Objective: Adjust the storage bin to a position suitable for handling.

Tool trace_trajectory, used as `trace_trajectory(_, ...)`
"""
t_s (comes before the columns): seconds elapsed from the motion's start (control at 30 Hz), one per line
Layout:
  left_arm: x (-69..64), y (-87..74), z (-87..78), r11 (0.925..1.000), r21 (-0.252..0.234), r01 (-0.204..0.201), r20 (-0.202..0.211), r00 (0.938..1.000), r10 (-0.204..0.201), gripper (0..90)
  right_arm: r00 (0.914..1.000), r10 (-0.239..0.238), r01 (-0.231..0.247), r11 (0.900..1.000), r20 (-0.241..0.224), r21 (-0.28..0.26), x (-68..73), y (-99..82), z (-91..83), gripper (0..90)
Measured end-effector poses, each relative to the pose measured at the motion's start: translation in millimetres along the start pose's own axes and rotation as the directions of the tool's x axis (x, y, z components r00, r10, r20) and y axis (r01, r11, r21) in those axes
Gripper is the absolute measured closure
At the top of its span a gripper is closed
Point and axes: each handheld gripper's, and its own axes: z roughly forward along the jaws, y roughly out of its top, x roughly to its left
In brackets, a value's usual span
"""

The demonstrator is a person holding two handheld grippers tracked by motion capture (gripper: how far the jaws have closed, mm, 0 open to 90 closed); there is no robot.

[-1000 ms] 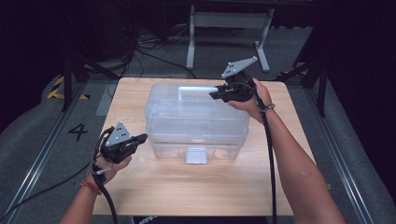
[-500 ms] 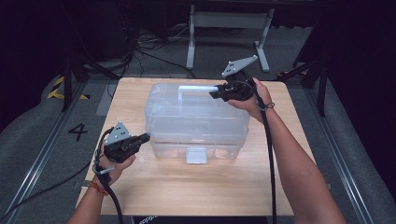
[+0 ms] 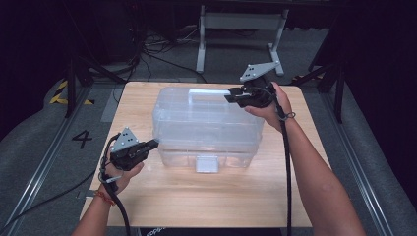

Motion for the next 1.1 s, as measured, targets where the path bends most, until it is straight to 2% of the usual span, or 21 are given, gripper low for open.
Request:
trace_trajectory(0.17, 0.2, 1.1, -2.3, 0.9999, 0.003, -0.01, -0.001, 1.0, 0.01, 90.0, 0.9996, 0.026, -0.025, 0.9988, 0.01, -0.042, -3.8, -8.0, -16.9, 67.6)
trace_trajectory(0.2, 0.2, 1.7, -3.0, 1.0, 0.003, -0.002, 0.001, 1.0, 0.002, 90.0, 0.9992, 0.035, -0.033, 0.9973, 0.019, -0.066, -5.0, -12.2, -24.7, 66.0)
trace_trajectory(0.23, 0.9, 2.4, -3.3, 0.9999, 0.006, -0.01, 0.001, 0.9999, 0.01, 90.0, 0.999, 0.035, -0.033, 0.9963, 0.028, -0.079, -4.9, -14.1, -27.7, 65.6)
trace_trajectory(0.4, 1.4, 7.2, -5.2, 0.9997, 0.009, -0.021, 0.001, 0.9998, 0.021, 90.0, 0.9985, 0.016, -0.012, 0.996, 0.052, -0.088, -2.2, -25.7, -40.8, 63.0)
trace_trajectory(0.53, 1.2, 10.2, -5.4, 0.9995, 0.019, -0.026, -0.003, 0.9996, 0.026, 90.0, 0.9971, 0.044, -0.036, 0.9913, 0.061, -0.127, 0.1, -39.5, -58.0, 60.0)
trace_trajectory(0.73, 1.9, 14.0, -6.2, 0.999, 0.027, -0.036, -0.01, 0.9993, 0.037, 90.0, 0.9942, 0.059, -0.048, 0.9914, 0.09, -0.122, 4.5, -59.9, -76.5, 53.5)
trace_trajectory(0.87, 3.0, 16.6, -6.2, 0.9989, 0.032, -0.033, -0.01, 0.9994, 0.033, 90.0, 0.9913, 0.088, -0.072, 0.9863, 0.099, -0.149, 3.4, -76.7, -88.5, 46.5)
trace_trajectory(0.97, 4.0, 17.8, -6.5, 0.9986, 0.035, -0.039, -0.014, 0.9991, 0.04, 90.0, 0.9893, 0.09, -0.074, 0.9875, 0.115, -0.139, 3.2, -83.8, -91.4, 45.0)
trace_trajectory(1.1, 4.5, 20.4, -6.6, 0.998, 0.042, -0.048, -0.023, 0.9985, 0.049, 90.0, 0.984, 0.121, -0.104, 0.9861, 0.131, -0.13, -0.1, -105.5, -95.9, 43.0)
